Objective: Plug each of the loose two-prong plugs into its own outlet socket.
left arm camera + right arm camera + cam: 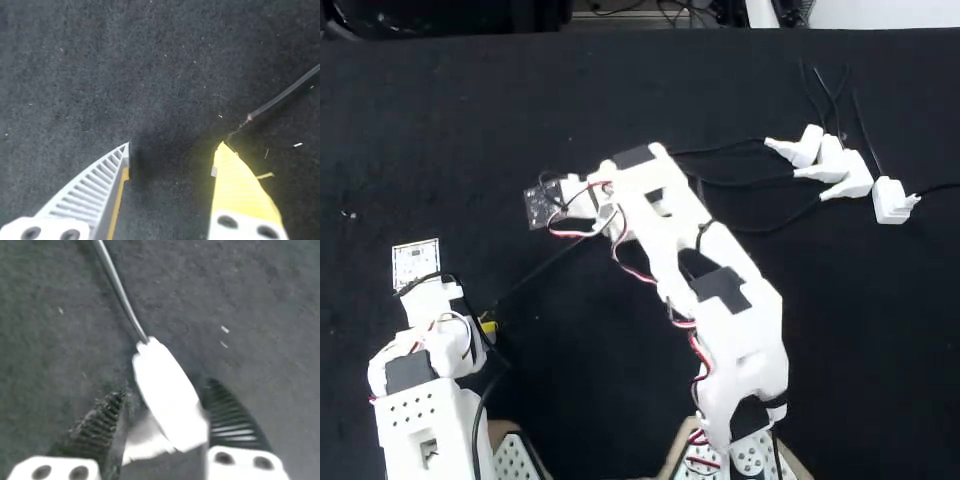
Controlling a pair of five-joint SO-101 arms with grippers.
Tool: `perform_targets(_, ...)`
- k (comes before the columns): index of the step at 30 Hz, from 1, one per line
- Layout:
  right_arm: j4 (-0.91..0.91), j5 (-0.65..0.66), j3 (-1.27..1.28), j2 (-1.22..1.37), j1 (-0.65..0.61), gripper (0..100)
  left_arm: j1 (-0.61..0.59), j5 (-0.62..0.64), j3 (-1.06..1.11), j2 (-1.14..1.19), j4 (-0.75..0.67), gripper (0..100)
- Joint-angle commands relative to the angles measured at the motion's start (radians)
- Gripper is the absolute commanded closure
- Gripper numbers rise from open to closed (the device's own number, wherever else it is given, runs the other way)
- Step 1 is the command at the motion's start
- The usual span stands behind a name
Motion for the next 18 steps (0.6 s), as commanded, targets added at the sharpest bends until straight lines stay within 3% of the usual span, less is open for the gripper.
perform_targets(1,0.11,-0.06,-0.162,-0.027,0.063,99.2,-0.01,-0.011,-0.027,-0.005,-0.003,73)
perform_targets(8,0.256,-0.27,-0.394,-0.104,0.272,98.8,-0.008,-0.012,-0.028,-0.005,-0.003,73)
perform_targets(18,0.242,-0.563,-0.57,-0.114,0.764,98.8,-0.008,-0.012,-0.027,-0.005,-0.003,73)
